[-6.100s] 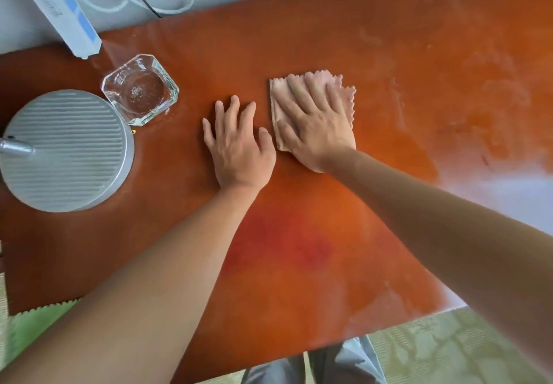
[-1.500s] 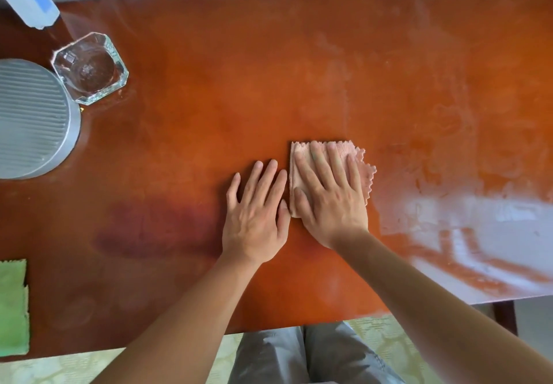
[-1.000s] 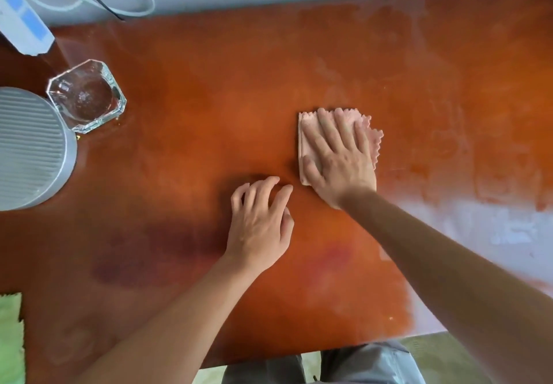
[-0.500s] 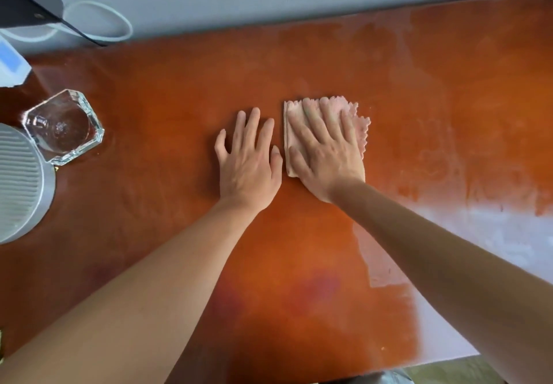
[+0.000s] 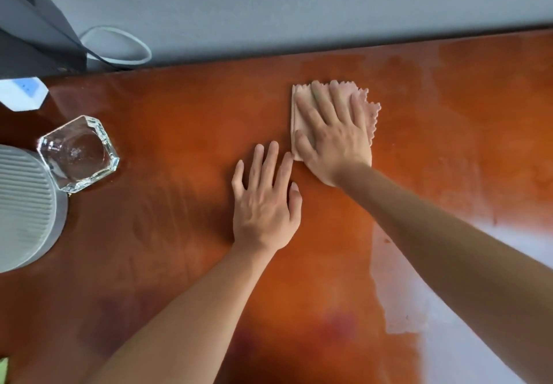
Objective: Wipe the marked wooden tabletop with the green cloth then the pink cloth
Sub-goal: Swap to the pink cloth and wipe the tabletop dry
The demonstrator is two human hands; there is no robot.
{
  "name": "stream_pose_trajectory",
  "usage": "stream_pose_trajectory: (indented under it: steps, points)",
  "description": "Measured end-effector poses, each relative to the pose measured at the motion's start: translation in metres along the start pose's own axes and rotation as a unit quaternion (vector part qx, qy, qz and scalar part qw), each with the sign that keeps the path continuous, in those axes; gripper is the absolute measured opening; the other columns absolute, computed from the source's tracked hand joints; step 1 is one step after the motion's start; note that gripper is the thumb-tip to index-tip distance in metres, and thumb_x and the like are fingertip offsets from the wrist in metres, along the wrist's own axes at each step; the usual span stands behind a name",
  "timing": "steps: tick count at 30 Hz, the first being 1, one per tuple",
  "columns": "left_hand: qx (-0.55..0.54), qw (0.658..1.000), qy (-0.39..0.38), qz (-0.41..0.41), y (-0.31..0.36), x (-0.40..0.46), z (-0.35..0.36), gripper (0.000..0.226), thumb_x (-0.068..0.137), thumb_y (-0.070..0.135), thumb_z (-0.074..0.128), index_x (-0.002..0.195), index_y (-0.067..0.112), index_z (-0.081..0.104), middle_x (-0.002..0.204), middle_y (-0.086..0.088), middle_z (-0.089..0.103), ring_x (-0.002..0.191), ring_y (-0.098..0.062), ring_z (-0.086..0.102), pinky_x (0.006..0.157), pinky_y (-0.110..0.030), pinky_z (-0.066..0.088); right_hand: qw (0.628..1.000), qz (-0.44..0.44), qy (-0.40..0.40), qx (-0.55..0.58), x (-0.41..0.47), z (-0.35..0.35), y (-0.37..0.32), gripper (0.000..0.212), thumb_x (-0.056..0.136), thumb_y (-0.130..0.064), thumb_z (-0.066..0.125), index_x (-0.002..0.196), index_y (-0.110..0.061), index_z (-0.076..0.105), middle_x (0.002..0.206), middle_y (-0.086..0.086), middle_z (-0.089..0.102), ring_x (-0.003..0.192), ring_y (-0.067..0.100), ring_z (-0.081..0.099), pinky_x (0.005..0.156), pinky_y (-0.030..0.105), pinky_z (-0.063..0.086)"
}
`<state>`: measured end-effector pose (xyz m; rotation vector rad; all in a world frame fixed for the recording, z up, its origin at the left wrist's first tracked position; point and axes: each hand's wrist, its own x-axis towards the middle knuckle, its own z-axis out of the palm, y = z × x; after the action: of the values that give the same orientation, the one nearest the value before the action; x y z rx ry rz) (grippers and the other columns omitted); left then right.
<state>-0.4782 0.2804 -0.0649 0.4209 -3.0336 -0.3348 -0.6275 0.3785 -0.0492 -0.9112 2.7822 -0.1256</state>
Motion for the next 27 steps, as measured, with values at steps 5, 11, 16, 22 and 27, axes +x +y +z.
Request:
stream_pose_trajectory:
  steps: [5, 11, 16, 22, 27]
  points:
    - [-0.002, 1.0, -0.001, 0.001, 0.002, 0.0, 0.0, 0.053, 0.101, 0.036, 0.038, 0.151, 0.017, 0.046, 0.163, -0.01, 0.034, 0.154, -0.029, 0.026, 0.123, -0.055, 0.018, 0.999, -0.023, -0.007, -0.03, 0.048, -0.006, -0.01, 0.071, 0.097, -0.05, 0.013, 0.164, -0.026, 0.013, 0.171, 0.004, 0.009, 0.158, 0.03, -0.001, 0.125, 0.052, -0.003]
    - [0.007, 1.0, 0.0, 0.001, 0.002, 0.0, -0.001, 0.054, 0.101, 0.037, 0.038, 0.15, 0.018, 0.047, 0.161, -0.008, 0.038, 0.153, -0.028, 0.027, 0.123, -0.055, 0.019, 0.993, -0.108, -0.013, -0.041, 0.077, -0.009, -0.053, 0.07, 0.097, -0.049, 0.01, 0.164, -0.026, 0.011, 0.171, 0.004, 0.013, 0.157, 0.031, 0.004, 0.125, 0.056, -0.001]
    - [0.008, 1.0, 0.007, 0.002, 0.003, 0.0, -0.001, 0.053, 0.101, 0.036, 0.039, 0.15, 0.017, 0.048, 0.159, -0.009, 0.042, 0.152, -0.029, 0.029, 0.122, -0.055, 0.02, 0.99, -0.137, -0.005, -0.041, 0.081, -0.008, -0.063, 0.069, 0.099, -0.049, 0.013, 0.163, -0.025, 0.012, 0.17, 0.005, 0.015, 0.157, 0.031, 0.006, 0.125, 0.056, 0.0]
    - [0.018, 1.0, 0.013, 0.002, 0.002, 0.0, 0.0, 0.053, 0.101, 0.037, 0.04, 0.15, 0.018, 0.047, 0.162, -0.008, 0.037, 0.153, -0.028, 0.028, 0.123, -0.053, 0.02, 0.986, -0.155, -0.007, -0.057, 0.072, -0.011, -0.034, 0.065, 0.103, -0.05, 0.017, 0.163, -0.027, 0.012, 0.171, 0.003, 0.011, 0.158, 0.029, 0.003, 0.125, 0.053, -0.002]
    - [0.026, 1.0, 0.003, -0.001, 0.002, -0.001, 0.0, 0.054, 0.103, 0.039, 0.037, 0.152, 0.019, 0.045, 0.164, -0.008, 0.034, 0.154, -0.027, 0.026, 0.124, -0.052, 0.017, 0.993, -0.103, -0.013, -0.05, 0.057, -0.023, 0.02, 0.07, 0.098, -0.052, 0.008, 0.163, -0.028, 0.013, 0.171, 0.003, 0.012, 0.157, 0.028, 0.004, 0.125, 0.053, -0.001]
